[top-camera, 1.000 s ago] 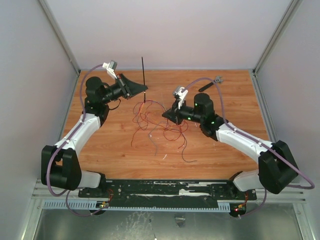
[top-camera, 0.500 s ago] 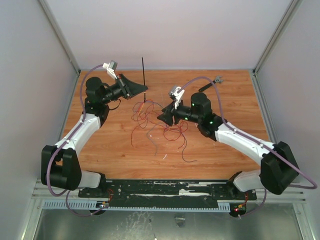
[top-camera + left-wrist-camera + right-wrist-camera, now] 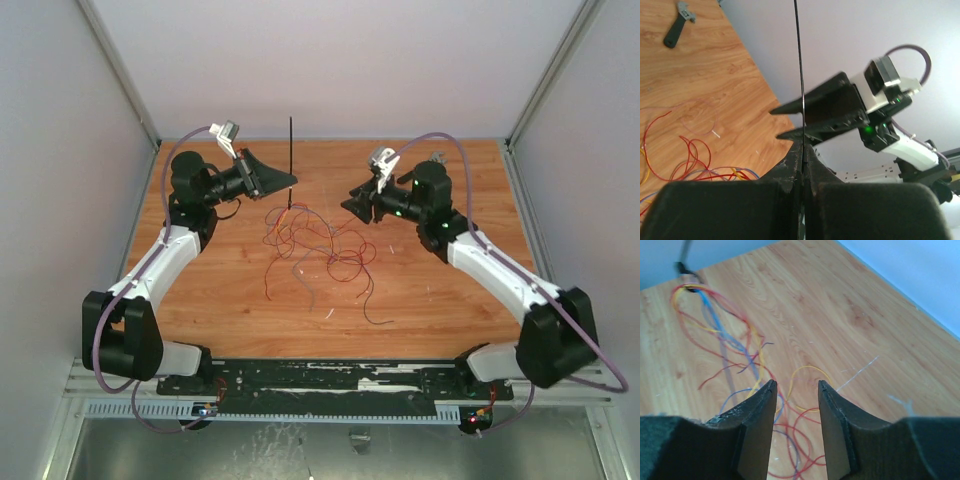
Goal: Zip-tie the wires
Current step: Adjust the cable.
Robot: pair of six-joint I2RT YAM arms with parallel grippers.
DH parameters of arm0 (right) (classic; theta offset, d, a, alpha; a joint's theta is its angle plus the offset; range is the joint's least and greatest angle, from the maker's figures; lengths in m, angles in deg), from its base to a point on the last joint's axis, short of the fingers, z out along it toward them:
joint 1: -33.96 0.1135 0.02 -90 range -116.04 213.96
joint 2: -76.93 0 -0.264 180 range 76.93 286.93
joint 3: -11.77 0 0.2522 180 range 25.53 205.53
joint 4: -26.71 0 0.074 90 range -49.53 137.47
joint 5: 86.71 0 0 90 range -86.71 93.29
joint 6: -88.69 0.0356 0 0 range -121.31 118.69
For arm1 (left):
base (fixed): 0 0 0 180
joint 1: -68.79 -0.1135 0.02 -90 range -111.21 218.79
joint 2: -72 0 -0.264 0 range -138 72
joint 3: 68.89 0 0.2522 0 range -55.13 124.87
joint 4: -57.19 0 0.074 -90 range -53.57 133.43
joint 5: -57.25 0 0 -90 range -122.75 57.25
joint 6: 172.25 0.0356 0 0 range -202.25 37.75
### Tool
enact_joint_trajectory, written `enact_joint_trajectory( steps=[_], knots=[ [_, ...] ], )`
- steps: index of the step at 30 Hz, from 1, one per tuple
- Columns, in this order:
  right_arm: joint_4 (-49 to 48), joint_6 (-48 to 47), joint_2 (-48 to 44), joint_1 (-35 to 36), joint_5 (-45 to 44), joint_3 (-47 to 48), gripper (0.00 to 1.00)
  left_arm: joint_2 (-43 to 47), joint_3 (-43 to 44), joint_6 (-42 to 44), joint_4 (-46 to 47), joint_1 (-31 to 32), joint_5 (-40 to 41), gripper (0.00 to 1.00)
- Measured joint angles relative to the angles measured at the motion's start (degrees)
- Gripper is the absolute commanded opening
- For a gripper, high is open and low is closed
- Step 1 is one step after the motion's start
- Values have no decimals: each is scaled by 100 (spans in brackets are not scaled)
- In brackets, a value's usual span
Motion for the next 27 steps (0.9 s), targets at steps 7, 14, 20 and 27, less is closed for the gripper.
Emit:
enact_joint_trajectory(
  steps=[7, 14, 20, 27],
  knots=[
    [-188, -350, 1285, -291, 511, 544, 40, 0, 0, 103, -98, 0, -92, 0],
    [-501, -479, 1532, -319, 1381, 575, 41, 0, 11, 105, -151, 0, -116, 0],
    [-575, -601, 1884, -278, 1631, 761, 42, 22, 39, 103, -155, 0, -120, 0],
    [-540, -612, 2358, -225, 1711, 868, 43, 42, 72, 15, -101, 0, -212, 0]
  ],
)
